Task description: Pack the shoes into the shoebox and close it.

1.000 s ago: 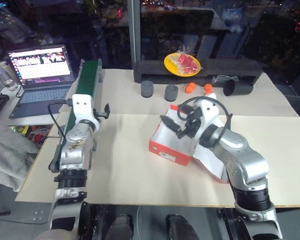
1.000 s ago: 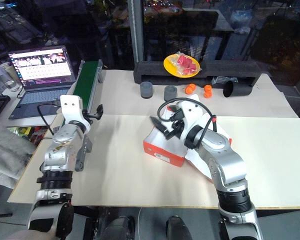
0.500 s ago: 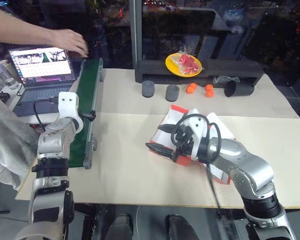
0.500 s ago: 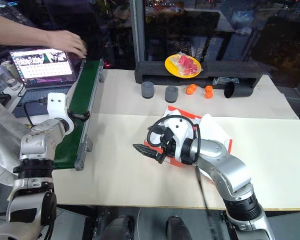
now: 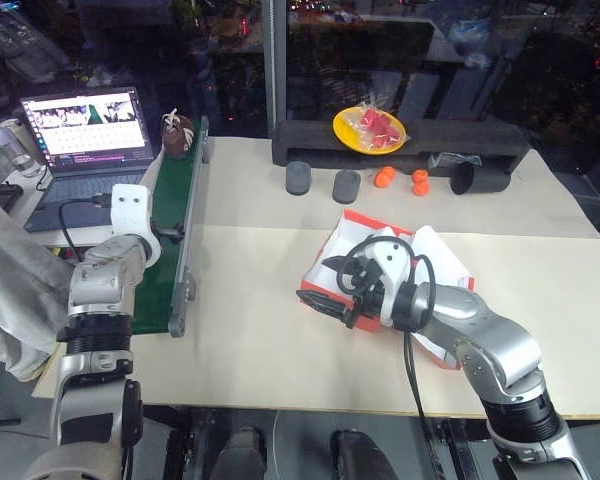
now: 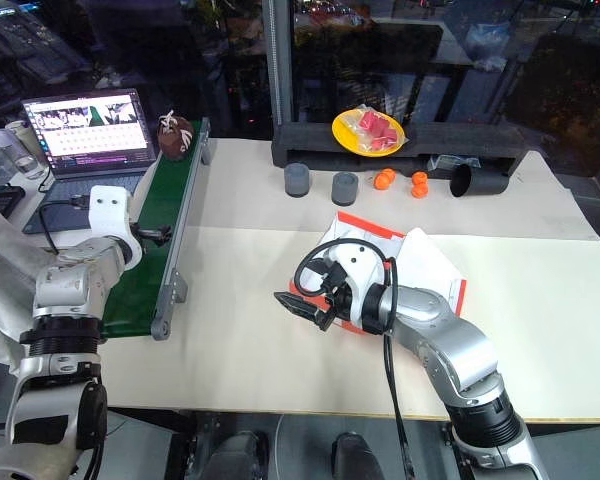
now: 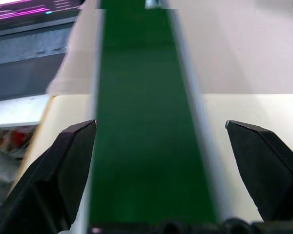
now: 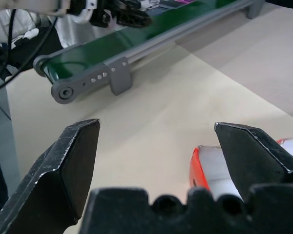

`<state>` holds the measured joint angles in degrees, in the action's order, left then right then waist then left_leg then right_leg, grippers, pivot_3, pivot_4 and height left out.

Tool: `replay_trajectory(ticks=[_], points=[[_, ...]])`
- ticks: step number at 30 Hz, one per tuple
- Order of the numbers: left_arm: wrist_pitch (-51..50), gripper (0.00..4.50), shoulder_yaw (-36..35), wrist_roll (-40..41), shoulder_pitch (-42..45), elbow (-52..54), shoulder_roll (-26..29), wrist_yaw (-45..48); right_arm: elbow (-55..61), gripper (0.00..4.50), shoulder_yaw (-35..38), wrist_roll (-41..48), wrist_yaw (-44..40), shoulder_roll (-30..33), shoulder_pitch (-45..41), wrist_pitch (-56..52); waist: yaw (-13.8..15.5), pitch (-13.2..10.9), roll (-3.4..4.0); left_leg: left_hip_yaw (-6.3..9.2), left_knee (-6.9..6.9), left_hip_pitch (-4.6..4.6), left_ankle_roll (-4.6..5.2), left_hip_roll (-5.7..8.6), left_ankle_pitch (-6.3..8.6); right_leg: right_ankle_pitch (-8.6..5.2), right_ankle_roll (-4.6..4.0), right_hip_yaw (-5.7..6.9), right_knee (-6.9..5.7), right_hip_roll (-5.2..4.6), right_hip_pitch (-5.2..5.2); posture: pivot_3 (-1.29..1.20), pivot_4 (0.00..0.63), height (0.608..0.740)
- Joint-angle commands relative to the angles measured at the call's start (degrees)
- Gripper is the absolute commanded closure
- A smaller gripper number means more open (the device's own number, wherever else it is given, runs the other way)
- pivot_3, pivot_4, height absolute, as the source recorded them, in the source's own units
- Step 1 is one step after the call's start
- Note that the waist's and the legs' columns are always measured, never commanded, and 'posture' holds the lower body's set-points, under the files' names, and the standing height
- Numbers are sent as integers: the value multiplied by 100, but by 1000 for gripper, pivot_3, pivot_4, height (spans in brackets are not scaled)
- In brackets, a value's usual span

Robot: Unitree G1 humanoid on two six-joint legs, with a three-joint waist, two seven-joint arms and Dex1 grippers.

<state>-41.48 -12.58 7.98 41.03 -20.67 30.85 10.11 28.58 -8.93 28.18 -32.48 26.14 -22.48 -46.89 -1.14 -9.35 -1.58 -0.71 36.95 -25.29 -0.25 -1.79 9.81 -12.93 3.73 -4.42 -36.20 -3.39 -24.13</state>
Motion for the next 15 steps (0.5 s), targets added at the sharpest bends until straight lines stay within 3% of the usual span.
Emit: replay_trajectory(ticks=[1, 15], points=[[67, 0, -92, -71, 212, -57, 151, -62, 92, 64, -29, -9, -10, 7, 16, 19, 11, 0, 0, 0, 0, 0, 0, 0, 0, 0, 0, 0, 0, -1, 0, 0, 150, 740], [134, 0, -19, -62, 132, -110, 72, -24, 74, 64, -31, -78, 48, 42, 71, 34, 26, 0, -6, 0, 0, -1, 0, 0, 0, 0, 0, 2, 0, -1, 0, 0, 150, 740]])
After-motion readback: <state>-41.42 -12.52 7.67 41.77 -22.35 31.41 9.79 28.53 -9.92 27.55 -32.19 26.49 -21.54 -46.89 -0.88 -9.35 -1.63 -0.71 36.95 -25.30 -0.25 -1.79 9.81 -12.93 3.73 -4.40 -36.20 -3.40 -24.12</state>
